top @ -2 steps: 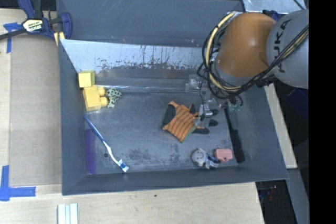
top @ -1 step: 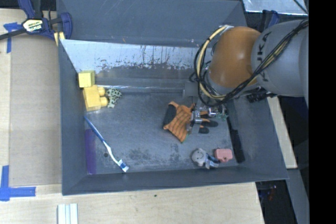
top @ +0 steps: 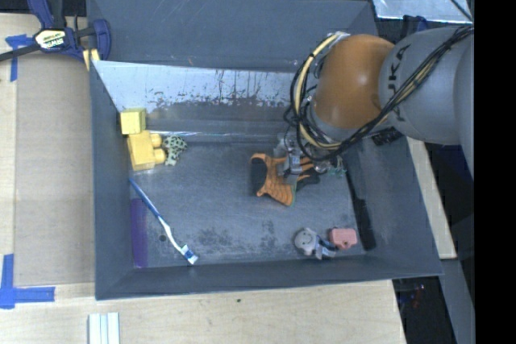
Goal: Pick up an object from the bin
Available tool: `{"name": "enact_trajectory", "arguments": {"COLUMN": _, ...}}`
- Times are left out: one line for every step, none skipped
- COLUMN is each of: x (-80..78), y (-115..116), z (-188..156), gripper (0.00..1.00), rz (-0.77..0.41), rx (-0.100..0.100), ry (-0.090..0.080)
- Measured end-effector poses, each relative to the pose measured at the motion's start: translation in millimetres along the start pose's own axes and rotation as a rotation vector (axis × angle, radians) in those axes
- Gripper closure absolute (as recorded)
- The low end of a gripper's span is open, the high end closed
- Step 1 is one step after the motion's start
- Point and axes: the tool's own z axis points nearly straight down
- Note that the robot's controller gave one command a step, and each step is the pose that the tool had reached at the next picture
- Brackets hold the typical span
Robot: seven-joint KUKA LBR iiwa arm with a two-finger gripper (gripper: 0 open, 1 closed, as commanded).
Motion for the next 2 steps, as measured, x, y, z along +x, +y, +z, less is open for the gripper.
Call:
{"name": "enact_trajectory", "arguments": {"x": 0.0, "y": 0.0, "z": -0.1, "gripper": 1.0, "rz": 0.0, "rx": 0.0, "ry": 0.0}}
{"name": "enact_trajectory", "arguments": {"x": -0.1, "y": -0.2, "z": -7.9, "gripper": 1.0, "rz": 0.0, "rx": 0.0, "ry": -0.001}}
